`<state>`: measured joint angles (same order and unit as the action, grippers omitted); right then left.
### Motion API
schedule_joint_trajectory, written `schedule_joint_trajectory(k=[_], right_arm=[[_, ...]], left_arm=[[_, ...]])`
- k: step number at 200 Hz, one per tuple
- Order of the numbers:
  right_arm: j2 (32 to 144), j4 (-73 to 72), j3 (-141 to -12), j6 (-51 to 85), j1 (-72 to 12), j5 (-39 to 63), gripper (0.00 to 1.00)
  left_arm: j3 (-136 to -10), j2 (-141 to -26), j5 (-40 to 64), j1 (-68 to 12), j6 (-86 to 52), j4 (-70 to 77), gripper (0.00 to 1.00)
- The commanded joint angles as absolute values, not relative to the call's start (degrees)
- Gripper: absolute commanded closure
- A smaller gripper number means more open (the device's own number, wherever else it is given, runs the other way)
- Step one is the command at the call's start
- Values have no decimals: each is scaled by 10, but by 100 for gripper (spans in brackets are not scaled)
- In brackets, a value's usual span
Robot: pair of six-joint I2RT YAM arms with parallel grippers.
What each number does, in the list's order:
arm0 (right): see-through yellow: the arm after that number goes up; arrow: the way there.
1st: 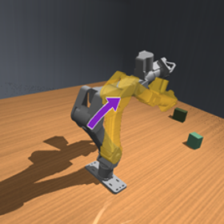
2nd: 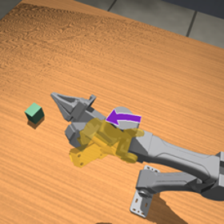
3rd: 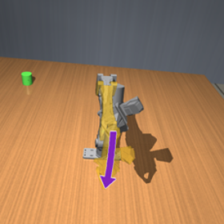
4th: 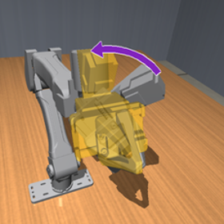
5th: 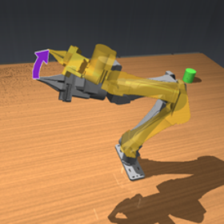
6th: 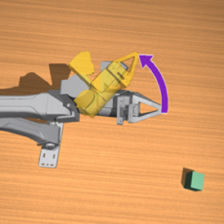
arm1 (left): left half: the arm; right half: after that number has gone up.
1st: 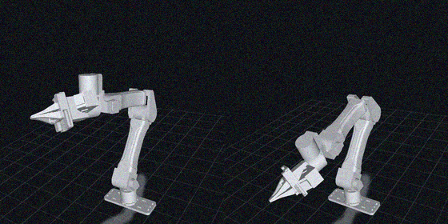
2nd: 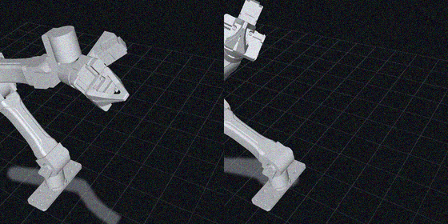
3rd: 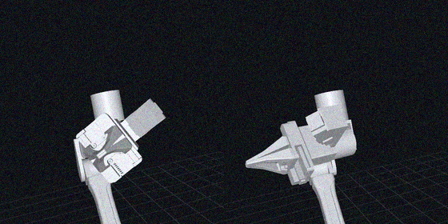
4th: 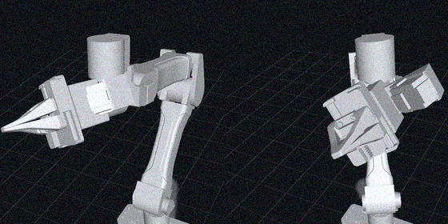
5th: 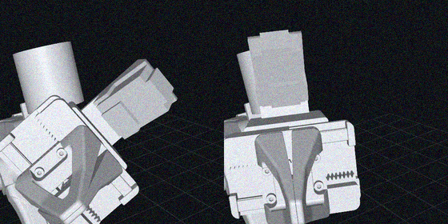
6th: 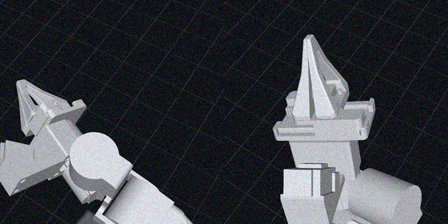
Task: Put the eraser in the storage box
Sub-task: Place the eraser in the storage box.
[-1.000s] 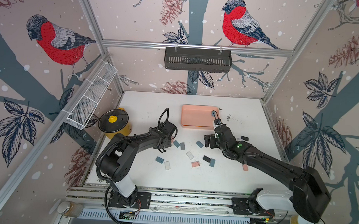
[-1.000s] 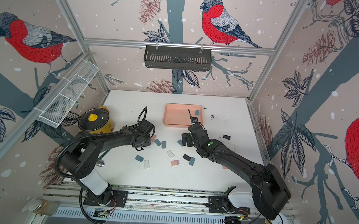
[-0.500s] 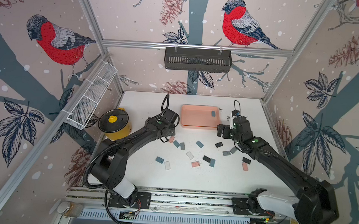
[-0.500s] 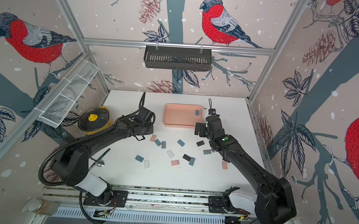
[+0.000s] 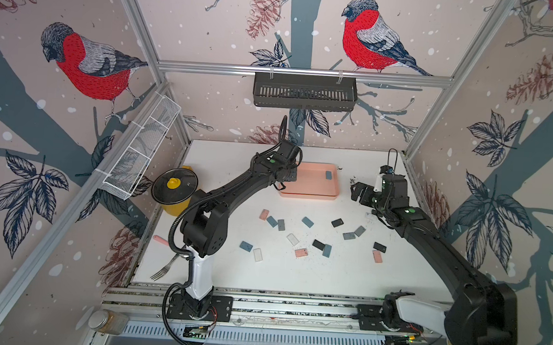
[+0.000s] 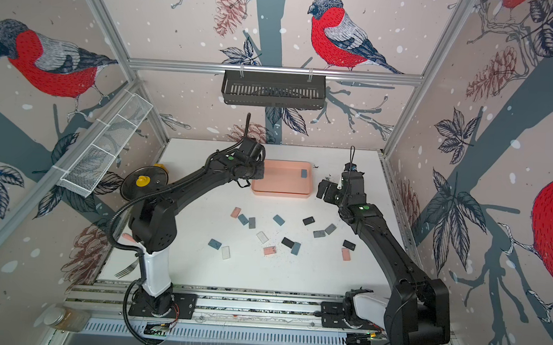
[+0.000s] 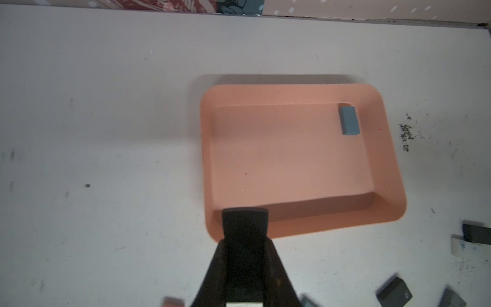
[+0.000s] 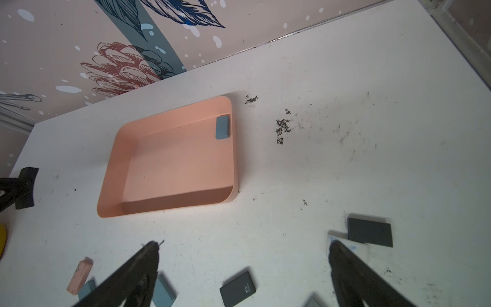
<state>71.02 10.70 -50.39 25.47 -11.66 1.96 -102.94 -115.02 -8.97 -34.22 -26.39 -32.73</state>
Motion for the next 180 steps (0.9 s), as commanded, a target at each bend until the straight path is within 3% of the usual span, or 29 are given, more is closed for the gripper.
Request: schedule_joint_trajectory(k=[1,50,97,180], right_arm=[[715,102,-510,263,-110,36,1],[744,89,-510,273,-105,47,1],[759,73,-500,281,-106,54,1],[779,54,-491,281,-103,55,1]], left_arm=[[-1108,-1208,-73,-353,-246,-357,83],[-1264,-1340,-9,-363,-253,-349,83],[-1280,-1403,55,-364,-258,-240,83],[-1363,-1499,60,-364,-276,-190,82]])
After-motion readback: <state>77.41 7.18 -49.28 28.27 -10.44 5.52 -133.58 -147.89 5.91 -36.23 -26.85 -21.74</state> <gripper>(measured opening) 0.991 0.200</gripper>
